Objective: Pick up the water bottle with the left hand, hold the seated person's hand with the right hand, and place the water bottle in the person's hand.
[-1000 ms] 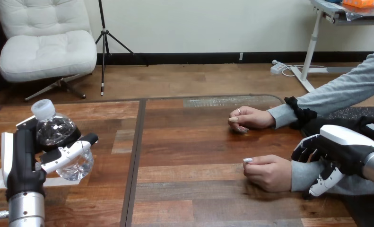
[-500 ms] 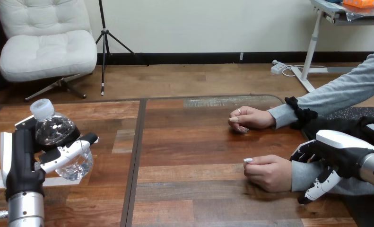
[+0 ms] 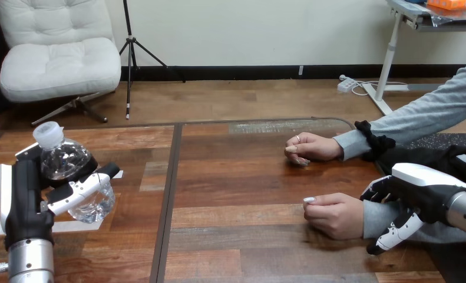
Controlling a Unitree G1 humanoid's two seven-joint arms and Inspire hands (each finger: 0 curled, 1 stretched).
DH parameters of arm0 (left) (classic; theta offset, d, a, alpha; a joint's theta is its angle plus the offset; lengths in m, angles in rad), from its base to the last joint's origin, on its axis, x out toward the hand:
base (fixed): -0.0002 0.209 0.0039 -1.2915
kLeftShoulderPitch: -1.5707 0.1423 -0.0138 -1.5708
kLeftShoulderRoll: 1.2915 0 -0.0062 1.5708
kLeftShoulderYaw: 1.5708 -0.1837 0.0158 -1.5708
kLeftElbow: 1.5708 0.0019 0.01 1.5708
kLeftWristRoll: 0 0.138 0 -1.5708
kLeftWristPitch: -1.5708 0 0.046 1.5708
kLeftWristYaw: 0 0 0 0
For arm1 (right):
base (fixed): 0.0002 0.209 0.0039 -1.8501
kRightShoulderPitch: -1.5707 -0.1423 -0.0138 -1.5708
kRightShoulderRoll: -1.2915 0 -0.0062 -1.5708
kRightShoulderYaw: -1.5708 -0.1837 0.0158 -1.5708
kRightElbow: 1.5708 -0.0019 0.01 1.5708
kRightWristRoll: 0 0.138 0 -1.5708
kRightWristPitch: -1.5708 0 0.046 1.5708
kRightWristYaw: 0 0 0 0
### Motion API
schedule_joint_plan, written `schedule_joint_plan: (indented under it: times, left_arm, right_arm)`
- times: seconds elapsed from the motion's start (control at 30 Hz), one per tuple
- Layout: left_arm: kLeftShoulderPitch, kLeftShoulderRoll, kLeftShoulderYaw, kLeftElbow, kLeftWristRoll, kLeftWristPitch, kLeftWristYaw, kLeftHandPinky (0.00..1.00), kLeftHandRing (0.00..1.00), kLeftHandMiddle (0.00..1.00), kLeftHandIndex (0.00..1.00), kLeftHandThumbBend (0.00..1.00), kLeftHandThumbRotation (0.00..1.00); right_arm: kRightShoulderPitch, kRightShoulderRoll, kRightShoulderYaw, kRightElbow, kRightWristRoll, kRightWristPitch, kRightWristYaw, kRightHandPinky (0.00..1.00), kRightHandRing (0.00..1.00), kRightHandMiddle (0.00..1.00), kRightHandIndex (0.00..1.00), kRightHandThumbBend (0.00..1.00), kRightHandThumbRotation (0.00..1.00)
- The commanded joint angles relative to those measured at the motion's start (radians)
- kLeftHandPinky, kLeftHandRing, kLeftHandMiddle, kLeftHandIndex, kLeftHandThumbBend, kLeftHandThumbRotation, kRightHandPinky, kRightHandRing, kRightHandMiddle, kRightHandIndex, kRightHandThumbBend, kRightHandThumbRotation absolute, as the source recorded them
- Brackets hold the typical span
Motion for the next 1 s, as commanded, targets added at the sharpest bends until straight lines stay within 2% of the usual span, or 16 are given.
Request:
schedule_joint_plan:
  times: [0.0,0.63,0.97]
  left_arm:
    - [-0.051,-0.003,0.008,-0.067,-0.005,-0.025,0.007,0.26,0.3,0.35,0.37,0.72,0.0]
    - [-0.054,0.0,0.01,-0.063,-0.002,-0.038,0.01,0.26,0.3,0.35,0.37,0.72,0.0]
    - [-0.056,0.003,0.011,-0.059,0.002,-0.042,0.016,0.25,0.3,0.35,0.37,0.74,0.0]
  right_arm:
    - [-0.077,-0.023,0.008,-0.025,0.007,-0.023,-0.007,0.6,0.73,0.75,0.74,1.0,0.28]
    - [-0.065,-0.011,0.018,-0.046,0.008,-0.014,-0.015,0.61,0.73,0.75,0.74,1.0,0.19]
    - [-0.061,-0.003,0.01,-0.042,0.027,-0.021,-0.017,0.59,0.71,0.73,0.71,1.0,0.08]
